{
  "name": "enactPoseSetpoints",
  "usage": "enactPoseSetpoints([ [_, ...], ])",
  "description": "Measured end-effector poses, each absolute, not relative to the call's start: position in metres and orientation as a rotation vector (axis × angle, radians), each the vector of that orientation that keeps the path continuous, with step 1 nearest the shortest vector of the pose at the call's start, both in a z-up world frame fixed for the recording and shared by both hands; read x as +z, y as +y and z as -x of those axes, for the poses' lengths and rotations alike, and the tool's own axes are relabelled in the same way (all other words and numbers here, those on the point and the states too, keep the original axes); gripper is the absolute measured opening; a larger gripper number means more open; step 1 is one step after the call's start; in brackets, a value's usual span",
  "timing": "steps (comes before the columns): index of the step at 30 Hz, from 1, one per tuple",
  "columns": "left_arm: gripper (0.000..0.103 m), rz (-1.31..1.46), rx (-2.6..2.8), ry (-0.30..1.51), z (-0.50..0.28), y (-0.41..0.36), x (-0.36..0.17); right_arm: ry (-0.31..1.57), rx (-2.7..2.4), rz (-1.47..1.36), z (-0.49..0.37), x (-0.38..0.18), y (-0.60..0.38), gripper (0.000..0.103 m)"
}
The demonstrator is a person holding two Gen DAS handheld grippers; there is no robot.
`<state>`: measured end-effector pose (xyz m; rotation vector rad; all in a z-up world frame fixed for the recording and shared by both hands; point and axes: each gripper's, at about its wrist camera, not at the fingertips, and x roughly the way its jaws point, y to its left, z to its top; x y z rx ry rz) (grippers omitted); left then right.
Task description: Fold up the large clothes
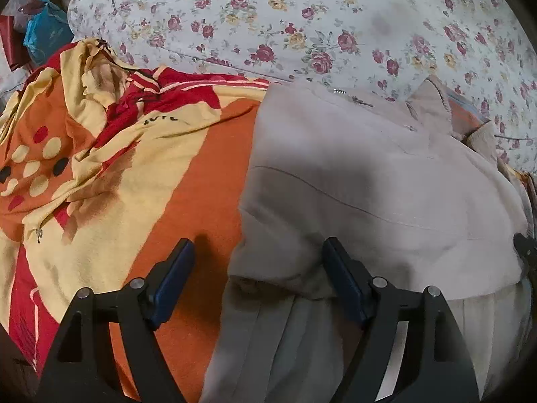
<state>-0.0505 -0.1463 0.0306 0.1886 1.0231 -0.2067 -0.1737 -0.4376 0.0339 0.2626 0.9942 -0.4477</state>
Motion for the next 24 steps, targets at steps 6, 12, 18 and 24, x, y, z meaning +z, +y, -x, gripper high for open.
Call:
enactPoseSetpoints([
  [6,0.078,-0.179,-0.205,0.981,0.058,-0.148,0.044,0.89,-0.398,-0.347,0.209,0.069,-0.437,0.053],
  [12,0.078,-0.209,-0.225,0.956,0.073,-0.16,0.056,0.992,-0.388,-0.35,0.193,0.036,-0.442,0.057],
  [18,0.078,-0.233,-0.263,0.939,0.085,-0.174,0.066,0.937,-0.342,-0.395,0.213,0.056,-0.443,0.063],
  [24,0.078,-0.226,-0.312,0.937,0.089,-0.196,0.062,0.873,-0.398,-0.423,0.273,0.081,-0.477,0.069],
])
